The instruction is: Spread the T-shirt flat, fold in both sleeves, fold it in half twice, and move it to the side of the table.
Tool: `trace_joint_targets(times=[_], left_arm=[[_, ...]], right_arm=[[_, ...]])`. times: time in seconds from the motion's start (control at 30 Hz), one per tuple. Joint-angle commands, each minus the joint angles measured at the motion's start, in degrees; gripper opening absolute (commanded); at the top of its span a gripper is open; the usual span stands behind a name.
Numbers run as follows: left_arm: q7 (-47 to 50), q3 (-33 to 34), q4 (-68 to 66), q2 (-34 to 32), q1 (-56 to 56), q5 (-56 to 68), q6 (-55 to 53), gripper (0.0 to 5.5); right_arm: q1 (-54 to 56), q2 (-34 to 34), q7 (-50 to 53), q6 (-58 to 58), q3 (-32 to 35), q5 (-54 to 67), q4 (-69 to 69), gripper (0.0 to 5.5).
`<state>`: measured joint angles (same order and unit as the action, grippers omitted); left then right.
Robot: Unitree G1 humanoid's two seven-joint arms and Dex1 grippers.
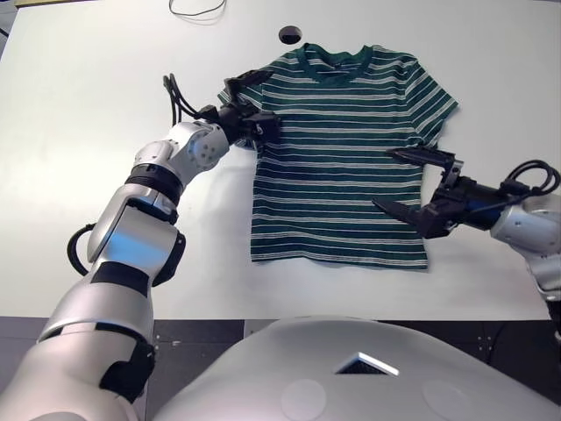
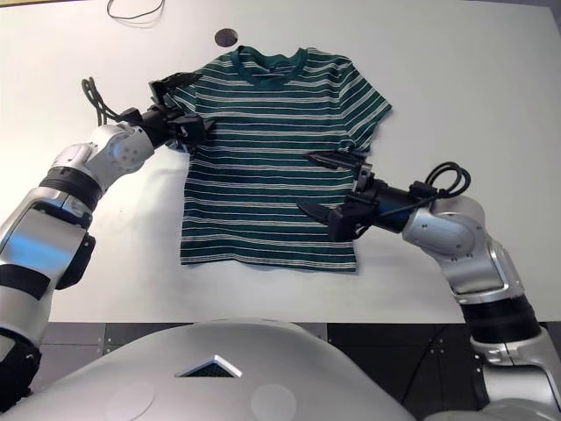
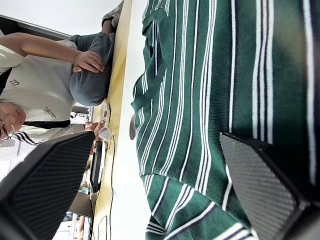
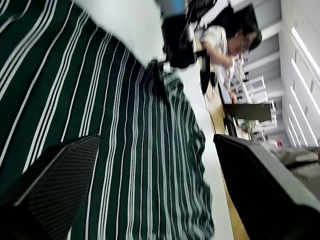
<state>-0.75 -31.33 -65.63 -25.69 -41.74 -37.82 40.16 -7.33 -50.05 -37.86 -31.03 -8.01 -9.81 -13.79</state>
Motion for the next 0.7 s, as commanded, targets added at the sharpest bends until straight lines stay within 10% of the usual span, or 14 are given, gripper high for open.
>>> trace_joint_targets(times=[0.03, 0.37, 0.7], left_arm=[[0.7, 1.3, 1.8, -2.7, 3.4, 0.6, -0.8, 4.65], [3.9, 10.2, 22.7, -7.8, 15.9, 5.8, -2.4, 4.65], [3.3, 23.6, 51.0, -11.8, 29.5, 9.9, -11.5, 4.65]], right_arm=[[1.4, 0.5, 3.6, -0.7, 2.4, -5.6, 4.9, 4.19], [27.1, 19.6, 22.2, -2.5, -9.7, -25.1, 31.5, 4.19], [18.4, 16.7, 15.7, -3.0, -19.5, -33.4, 17.3, 4.19]])
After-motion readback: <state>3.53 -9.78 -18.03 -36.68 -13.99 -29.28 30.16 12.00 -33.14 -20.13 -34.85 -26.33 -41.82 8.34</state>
